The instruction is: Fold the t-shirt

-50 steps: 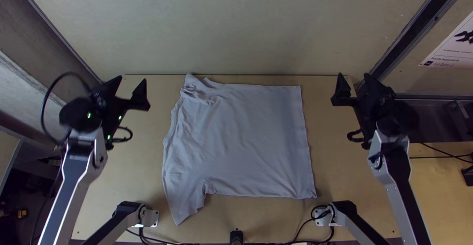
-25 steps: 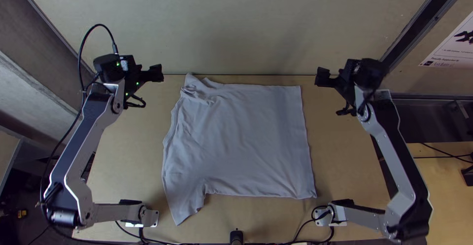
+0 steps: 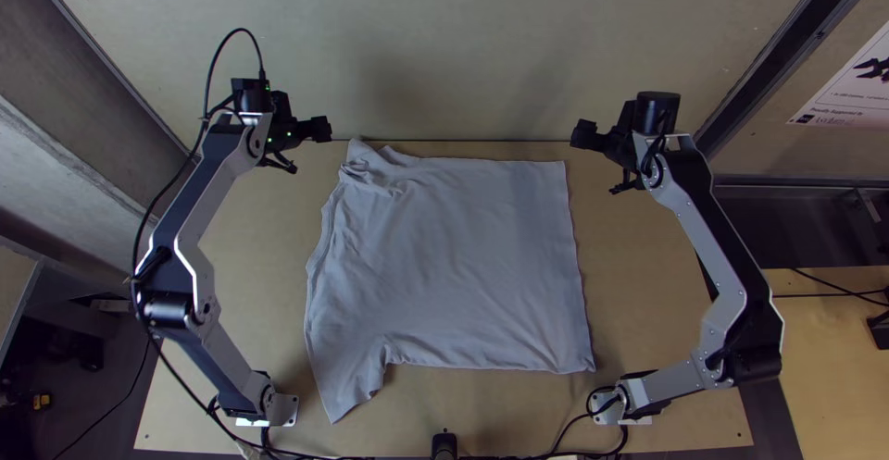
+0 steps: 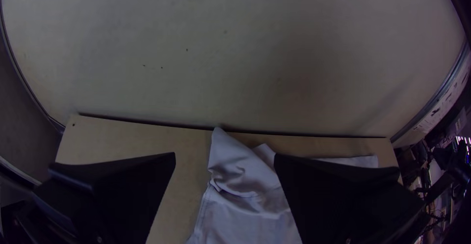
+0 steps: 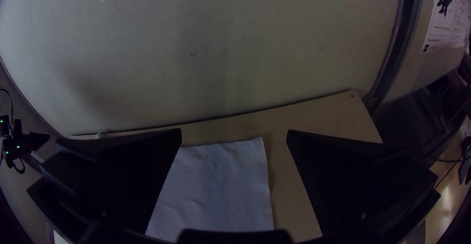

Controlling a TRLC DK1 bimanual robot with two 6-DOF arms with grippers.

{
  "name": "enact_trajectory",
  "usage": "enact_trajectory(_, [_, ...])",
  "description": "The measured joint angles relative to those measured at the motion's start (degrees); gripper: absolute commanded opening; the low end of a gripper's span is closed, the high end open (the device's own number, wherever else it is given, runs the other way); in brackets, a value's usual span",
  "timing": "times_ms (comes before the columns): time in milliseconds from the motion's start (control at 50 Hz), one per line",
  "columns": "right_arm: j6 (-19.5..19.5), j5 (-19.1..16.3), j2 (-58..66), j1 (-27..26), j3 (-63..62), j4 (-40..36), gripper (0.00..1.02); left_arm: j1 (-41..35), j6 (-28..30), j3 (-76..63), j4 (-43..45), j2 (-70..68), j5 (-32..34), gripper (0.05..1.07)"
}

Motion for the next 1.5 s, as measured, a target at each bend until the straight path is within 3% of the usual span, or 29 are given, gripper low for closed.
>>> enact_trajectory(140, [1.84, -0.24, 3.91, -0.02, 3.34, -3.69, 0.98, 0.26, 0.00, 5.44, -1.79, 6.67, 0.37, 0.93])
enact_trajectory(360, [4.74, -1.29, 8.83, -0.79, 5.53, -6.36, 0.98, 0.61, 0.00, 13.40, -4.37, 16.68, 0.37, 0.92])
enact_trajectory(480, [5.09, -1.31, 10.54, -1.11, 5.75, -6.49, 0.98, 0.61, 0.02, 18.45, -4.98, 21.70, 0.35, 0.78])
enact_trajectory(860, [6.12, -1.33, 13.73, -1.81, 6.73, -6.60, 0.98, -0.07, 0.55, 22.49, -5.81, 31.12, -0.76, 0.78])
enact_trajectory(1300, [7.82, -1.31, 21.16, -2.12, 9.25, -8.07, 0.98, -2.47, 2.27, 22.84, -6.43, 32.70, -1.16, 0.78])
enact_trajectory(1500, [8.00, -1.31, 25.29, -2.12, 13.16, -10.05, 0.97, -3.76, 4.11, 23.10, -6.38, 33.09, -2.32, 0.20])
